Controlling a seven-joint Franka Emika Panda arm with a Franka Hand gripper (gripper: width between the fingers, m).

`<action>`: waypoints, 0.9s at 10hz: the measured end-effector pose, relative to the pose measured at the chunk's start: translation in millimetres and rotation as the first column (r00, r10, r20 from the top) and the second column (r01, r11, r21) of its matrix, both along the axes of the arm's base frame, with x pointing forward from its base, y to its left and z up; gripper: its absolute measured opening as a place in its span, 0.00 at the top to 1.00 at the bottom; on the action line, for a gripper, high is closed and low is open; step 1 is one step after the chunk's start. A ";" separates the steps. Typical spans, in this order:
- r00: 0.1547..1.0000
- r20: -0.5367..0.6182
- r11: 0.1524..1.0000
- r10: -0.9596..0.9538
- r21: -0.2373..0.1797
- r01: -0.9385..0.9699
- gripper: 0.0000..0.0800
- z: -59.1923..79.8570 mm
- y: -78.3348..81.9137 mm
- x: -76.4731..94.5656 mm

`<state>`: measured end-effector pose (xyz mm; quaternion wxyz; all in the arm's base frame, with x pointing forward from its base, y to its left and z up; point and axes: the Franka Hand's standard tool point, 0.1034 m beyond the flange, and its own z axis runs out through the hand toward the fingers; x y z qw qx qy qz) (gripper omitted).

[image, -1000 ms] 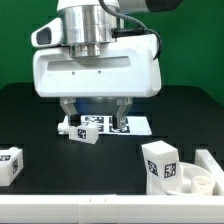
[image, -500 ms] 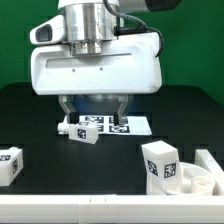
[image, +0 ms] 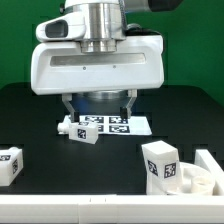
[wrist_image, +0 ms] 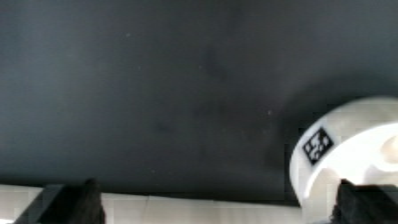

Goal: Assemble stool

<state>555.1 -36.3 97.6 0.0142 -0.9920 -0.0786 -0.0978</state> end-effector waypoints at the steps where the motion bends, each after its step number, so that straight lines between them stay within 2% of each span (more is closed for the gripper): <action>1: 1.000 0.001 1.000 0.013 -0.003 -0.013 0.19 0.0 -1.6 0.3; 3: 1.000 -0.017 1.000 0.009 0.005 -0.009 0.19 -2.5 -1.0 -3.2; 4: 0.994 -0.110 0.999 0.014 0.052 -0.008 0.19 -8.2 2.2 -16.3; 5: 0.973 -0.231 0.993 0.028 0.119 -0.001 0.19 -9.8 6.7 -31.2; 6: 0.978 -0.206 0.995 0.009 0.100 0.011 0.19 -13.4 6.1 -31.9; 7: 0.983 -0.181 0.997 0.003 0.073 0.011 0.19 -20.7 13.4 -41.2; 9: 0.981 -0.193 0.997 0.002 0.079 0.013 0.19 -21.0 12.4 -42.3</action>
Offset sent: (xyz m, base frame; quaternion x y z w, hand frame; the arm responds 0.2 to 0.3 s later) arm -0.0222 0.0078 -0.0108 0.1121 -0.1417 0.0197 0.9833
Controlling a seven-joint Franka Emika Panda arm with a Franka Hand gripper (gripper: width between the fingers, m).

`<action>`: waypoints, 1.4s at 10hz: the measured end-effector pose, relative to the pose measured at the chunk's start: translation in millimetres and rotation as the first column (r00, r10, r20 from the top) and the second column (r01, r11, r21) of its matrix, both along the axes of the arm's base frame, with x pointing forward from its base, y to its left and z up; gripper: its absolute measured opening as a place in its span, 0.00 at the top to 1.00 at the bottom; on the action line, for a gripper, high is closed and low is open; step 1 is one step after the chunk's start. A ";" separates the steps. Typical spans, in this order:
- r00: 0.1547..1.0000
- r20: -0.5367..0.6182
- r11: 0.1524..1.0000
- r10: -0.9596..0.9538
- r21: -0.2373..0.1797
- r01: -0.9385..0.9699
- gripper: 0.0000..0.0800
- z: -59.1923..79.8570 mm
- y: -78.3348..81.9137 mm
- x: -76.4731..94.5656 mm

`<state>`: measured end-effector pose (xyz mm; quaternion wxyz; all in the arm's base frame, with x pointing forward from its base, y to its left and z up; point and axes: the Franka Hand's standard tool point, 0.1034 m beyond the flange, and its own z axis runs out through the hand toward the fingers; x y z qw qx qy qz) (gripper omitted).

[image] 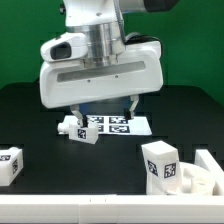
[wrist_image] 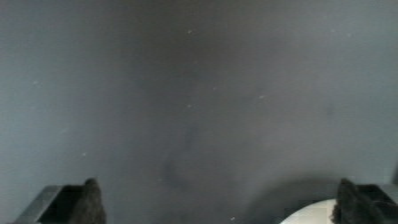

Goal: Assemble stool

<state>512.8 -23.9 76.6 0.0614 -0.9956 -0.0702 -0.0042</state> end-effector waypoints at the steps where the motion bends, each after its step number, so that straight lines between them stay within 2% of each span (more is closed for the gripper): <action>1: 1.000 -0.002 1.000 0.027 0.000 -0.027 0.19 -1.8 -1.1 -2.4; 3: 0.974 -0.024 0.974 0.227 0.000 -0.227 0.19 -9.2 -4.5 -23.3; 4: 0.972 -0.035 0.973 0.233 0.006 -0.233 0.19 -11.9 -4.0 -36.8; 5: 0.983 0.010 0.983 0.184 -0.010 -0.184 0.19 -8.5 -11.6 -37.3; 8: 0.980 0.005 0.980 0.200 -0.016 -0.199 0.19 -11.0 -13.6 -38.9; 9: 0.934 0.039 0.934 0.356 -0.053 -0.353 0.19 -16.2 -25.5 -44.1; 10: 0.883 0.030 0.882 0.469 -0.057 -0.467 0.19 -24.4 -33.9 -61.3; 11: 0.806 0.025 0.804 0.592 -0.096 -0.587 0.19 -32.4 -35.5 -72.5; 12: 0.751 0.011 0.746 0.660 -0.125 -0.654 0.19 -44.1 -28.7 -87.8; 13: 0.808 0.029 0.804 0.588 -0.135 -0.579 0.19 -42.5 -36.9 -89.5; 14: 0.807 0.029 0.802 0.589 -0.138 -0.581 0.19 -41.9 -39.6 -88.6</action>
Offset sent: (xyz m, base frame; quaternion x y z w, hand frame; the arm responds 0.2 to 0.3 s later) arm -0.0606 0.0061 -0.0103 0.0108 -0.0429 -0.1241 0.9913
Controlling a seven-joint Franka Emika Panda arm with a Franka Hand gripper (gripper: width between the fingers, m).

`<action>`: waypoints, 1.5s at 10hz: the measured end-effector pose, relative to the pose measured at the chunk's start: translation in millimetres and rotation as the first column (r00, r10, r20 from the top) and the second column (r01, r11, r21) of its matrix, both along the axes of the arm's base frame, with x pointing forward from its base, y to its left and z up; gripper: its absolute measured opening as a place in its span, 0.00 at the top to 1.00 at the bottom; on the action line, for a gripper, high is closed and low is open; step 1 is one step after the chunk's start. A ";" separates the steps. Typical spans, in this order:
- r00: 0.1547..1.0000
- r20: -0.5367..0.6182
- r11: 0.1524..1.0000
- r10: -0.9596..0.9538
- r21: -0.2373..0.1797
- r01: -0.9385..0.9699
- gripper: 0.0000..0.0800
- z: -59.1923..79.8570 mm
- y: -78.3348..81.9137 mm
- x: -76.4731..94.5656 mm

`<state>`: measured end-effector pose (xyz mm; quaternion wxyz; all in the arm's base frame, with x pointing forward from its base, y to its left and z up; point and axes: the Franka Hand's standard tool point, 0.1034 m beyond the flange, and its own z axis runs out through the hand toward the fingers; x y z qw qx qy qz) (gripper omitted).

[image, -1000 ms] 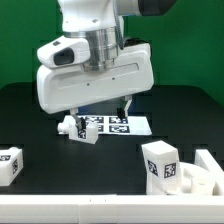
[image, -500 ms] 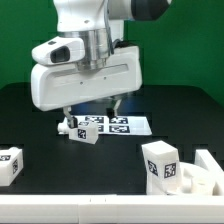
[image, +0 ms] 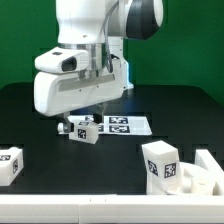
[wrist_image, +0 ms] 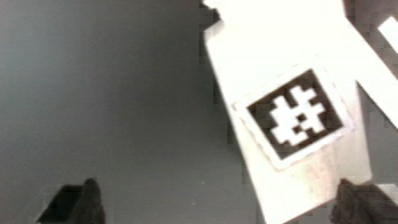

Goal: Assemble stool

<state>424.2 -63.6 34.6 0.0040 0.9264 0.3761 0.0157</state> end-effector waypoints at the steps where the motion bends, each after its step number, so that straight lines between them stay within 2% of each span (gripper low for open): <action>1: 1.000 -0.002 1.000 -0.005 0.000 0.005 0.19 -0.7 0.2 -0.6; 2: 1.000 -0.003 1.000 -0.012 0.001 0.012 0.19 -0.8 0.0 -1.0; 3: 0.997 -0.059 0.998 -0.045 0.029 0.047 0.19 -1.6 5.1 -10.9; 5: 0.988 -0.118 0.993 -0.099 0.049 0.105 0.19 0.0 15.8 -19.7; 7: 0.990 -0.103 0.994 -0.099 0.028 0.102 0.19 -10.9 11.2 -27.4; 9: 0.994 -0.068 0.997 -0.082 -0.006 0.082 0.19 -23.6 -1.0 -31.1; 10: 0.996 -0.048 0.997 -0.081 -0.021 0.080 0.19 -26.1 -3.6 -31.4; 11: 0.995 -0.054 0.996 -0.085 -0.018 0.084 0.19 -26.2 -3.2 -32.3; 13: 0.995 -0.054 0.996 -0.087 -0.018 0.086 0.55 -26.5 -3.5 -32.6; 14: 0.995 -0.054 0.996 -0.087 -0.018 0.086 0.61 -26.5 -3.6 -32.6; 15: 0.995 -0.054 0.996 -0.087 -0.018 0.087 0.61 -26.5 -3.6 -32.7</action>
Offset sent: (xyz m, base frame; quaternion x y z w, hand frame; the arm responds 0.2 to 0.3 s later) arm -0.0263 0.0302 0.0098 0.0858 -0.0496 0.0704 0.9926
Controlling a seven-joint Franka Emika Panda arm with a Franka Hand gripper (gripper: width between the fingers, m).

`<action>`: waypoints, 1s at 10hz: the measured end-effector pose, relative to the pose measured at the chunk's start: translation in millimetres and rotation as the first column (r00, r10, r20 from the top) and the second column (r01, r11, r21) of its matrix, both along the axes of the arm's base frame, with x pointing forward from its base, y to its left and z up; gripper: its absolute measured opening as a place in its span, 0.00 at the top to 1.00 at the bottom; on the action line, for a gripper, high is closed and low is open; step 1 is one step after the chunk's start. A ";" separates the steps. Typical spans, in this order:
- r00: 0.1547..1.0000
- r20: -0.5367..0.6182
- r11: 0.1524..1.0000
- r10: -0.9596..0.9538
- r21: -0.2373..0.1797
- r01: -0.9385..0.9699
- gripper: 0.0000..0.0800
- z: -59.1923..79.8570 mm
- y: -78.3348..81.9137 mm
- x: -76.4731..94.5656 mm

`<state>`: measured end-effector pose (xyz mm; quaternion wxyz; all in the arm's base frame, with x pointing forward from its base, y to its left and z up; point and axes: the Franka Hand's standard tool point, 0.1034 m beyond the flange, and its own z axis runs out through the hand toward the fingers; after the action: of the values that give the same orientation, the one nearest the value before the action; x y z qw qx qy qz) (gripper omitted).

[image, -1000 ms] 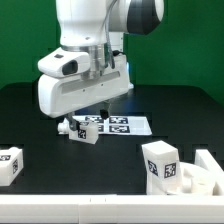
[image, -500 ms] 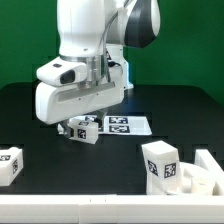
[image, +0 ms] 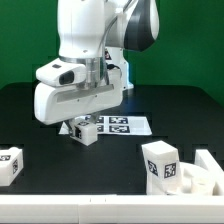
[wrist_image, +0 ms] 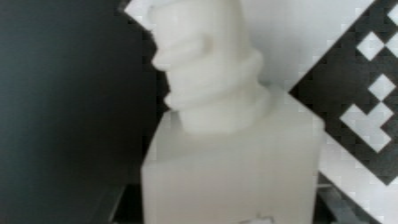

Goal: Assemble stool

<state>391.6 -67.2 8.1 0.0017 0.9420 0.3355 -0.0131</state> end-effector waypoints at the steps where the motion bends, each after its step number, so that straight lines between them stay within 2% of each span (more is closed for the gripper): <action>1: 0.996 -0.010 0.996 -0.088 0.007 0.088 0.61 0.6 3.7 4.5; 2: 0.977 -0.009 0.977 -0.212 0.014 0.212 0.61 3.9 9.9 23.2; 3: 0.921 -0.005 0.921 -0.390 0.013 0.390 0.61 5.9 19.2 33.0; 4: 0.847 -0.040 0.847 -0.530 0.011 0.531 0.61 5.2 28.3 33.1; 6: 0.807 -0.041 0.807 -0.589 0.020 0.591 0.61 4.9 22.6 35.1; 10: 0.809 -0.042 0.809 -0.587 0.018 0.588 0.61 4.4 23.1 34.7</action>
Offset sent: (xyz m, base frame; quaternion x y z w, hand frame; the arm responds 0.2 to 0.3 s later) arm 0.0168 0.0248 0.0064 0.0387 -0.0609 0.4438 0.8932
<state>426.3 -44.1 12.5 -0.0226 0.9991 0.0282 -0.0240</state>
